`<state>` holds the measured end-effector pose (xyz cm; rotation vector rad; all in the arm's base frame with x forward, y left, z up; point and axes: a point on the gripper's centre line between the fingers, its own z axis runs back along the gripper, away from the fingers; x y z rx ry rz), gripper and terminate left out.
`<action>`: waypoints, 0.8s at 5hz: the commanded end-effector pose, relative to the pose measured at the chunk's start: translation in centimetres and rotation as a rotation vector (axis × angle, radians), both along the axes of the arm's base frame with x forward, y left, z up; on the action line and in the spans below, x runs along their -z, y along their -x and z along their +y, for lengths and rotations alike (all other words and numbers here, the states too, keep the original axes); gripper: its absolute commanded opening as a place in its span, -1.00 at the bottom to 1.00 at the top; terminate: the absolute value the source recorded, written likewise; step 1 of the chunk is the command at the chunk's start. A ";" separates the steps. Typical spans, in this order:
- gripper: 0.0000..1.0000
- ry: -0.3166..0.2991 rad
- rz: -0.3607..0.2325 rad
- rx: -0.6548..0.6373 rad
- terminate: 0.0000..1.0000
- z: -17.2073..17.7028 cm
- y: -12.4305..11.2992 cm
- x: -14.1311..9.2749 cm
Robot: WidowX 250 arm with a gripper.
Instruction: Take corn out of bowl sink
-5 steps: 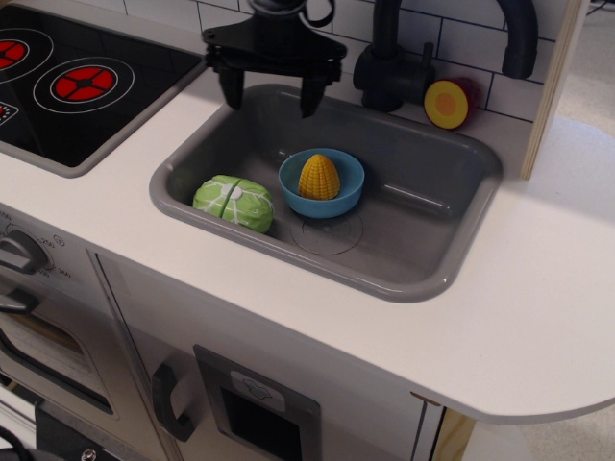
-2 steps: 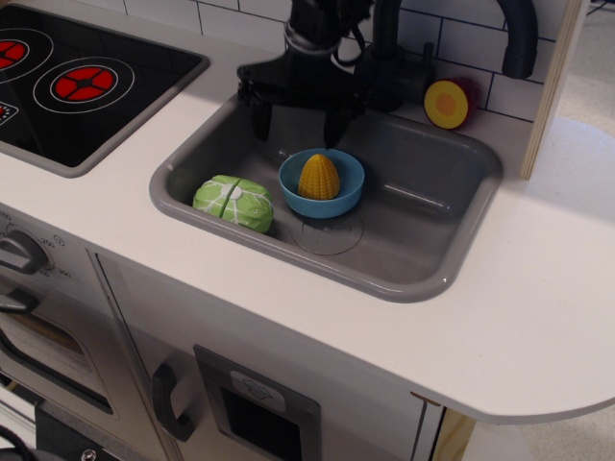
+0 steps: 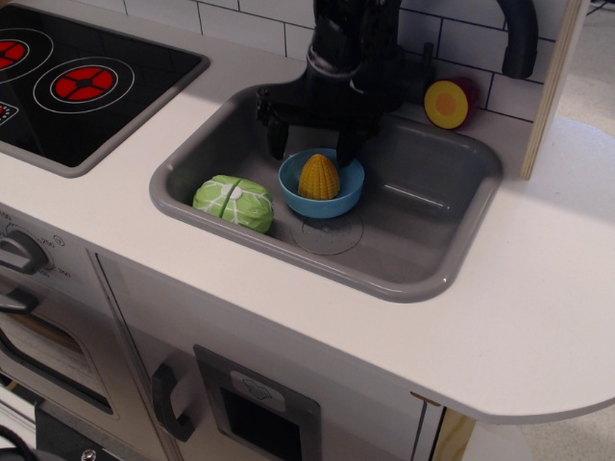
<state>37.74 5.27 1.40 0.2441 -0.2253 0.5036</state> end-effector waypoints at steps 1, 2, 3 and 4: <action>1.00 -0.003 -0.079 -0.062 -1.00 1.1 -0.8 -1.8; -1.00 -0.013 -0.097 -0.067 -1.00 1.1 -0.7 -1.8; -1.00 -0.017 -0.099 -0.078 -1.00 1.2 -0.7 -1.8; -1.00 -0.012 -0.111 -0.084 -1.00 1.2 -0.8 -2.4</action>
